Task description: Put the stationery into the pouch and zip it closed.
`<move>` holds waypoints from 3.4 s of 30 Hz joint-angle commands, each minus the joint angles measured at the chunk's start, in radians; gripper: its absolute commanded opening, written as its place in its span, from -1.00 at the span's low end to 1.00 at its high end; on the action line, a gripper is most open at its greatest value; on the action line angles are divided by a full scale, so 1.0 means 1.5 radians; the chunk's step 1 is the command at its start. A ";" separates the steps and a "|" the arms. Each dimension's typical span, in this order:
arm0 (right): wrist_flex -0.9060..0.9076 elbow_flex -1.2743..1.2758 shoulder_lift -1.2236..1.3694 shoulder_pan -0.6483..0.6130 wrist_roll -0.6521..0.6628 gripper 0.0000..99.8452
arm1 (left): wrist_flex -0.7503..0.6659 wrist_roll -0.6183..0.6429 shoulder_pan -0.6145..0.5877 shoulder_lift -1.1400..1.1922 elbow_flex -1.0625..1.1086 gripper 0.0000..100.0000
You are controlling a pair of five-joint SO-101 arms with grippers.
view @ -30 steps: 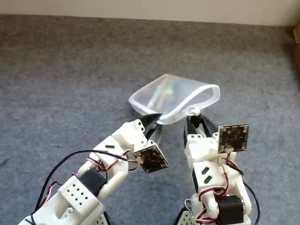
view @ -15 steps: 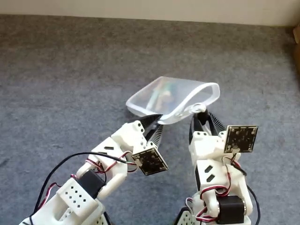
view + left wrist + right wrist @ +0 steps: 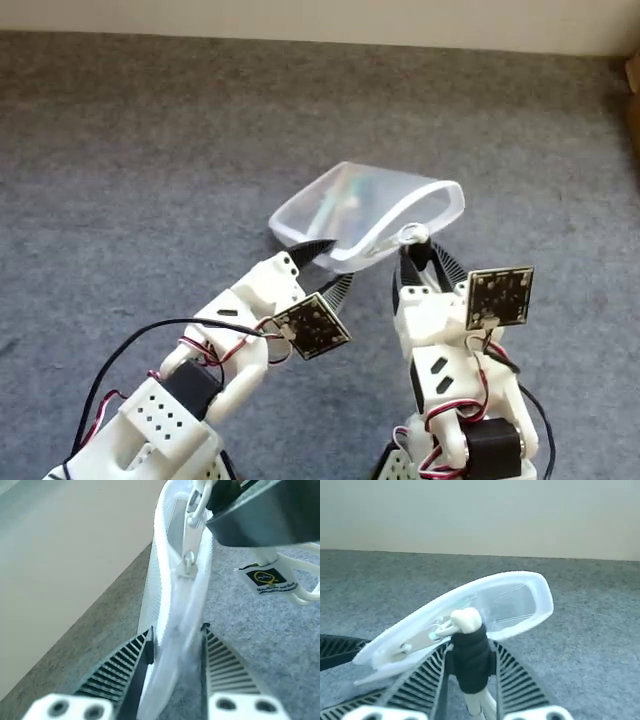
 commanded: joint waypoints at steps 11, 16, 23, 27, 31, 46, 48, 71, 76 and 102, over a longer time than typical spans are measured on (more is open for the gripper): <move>0.003 -0.009 -0.005 -0.040 0.014 -0.99 | 0.005 0.017 0.004 -0.014 -0.046 -0.69; 0.003 -0.009 -0.005 -0.040 0.015 -0.99 | 0.007 0.063 0.004 -0.014 -0.062 -0.69; 0.003 -0.009 -0.005 -0.040 0.015 -0.99 | 0.005 0.066 0.004 -0.014 -0.063 -0.71; 0.003 -0.009 -0.005 -0.040 0.015 -0.99 | 0.004 0.063 0.004 -0.014 -0.064 -0.88; 0.003 -0.012 -0.005 -0.036 0.014 -0.99 | 0.005 0.063 0.003 -0.014 -0.064 -0.99; -0.062 -0.009 -0.005 0.121 -0.029 -0.99 | 0.047 0.062 -0.006 -0.044 -0.066 -0.99; -0.078 -0.008 -0.005 0.138 -0.029 -0.99 | 0.077 0.062 -0.016 -0.077 -0.065 -0.99; -0.243 0.085 -0.005 0.276 -0.029 -0.99 | 0.286 0.066 -0.094 -0.399 -0.034 -0.99; -0.243 0.087 -0.005 0.276 -0.029 -0.99 | 0.286 0.066 -0.099 -0.399 -0.031 -0.99; -0.108 0.083 -0.005 0.185 -0.066 -0.62 | 0.283 0.066 -0.121 -0.398 -0.026 -0.99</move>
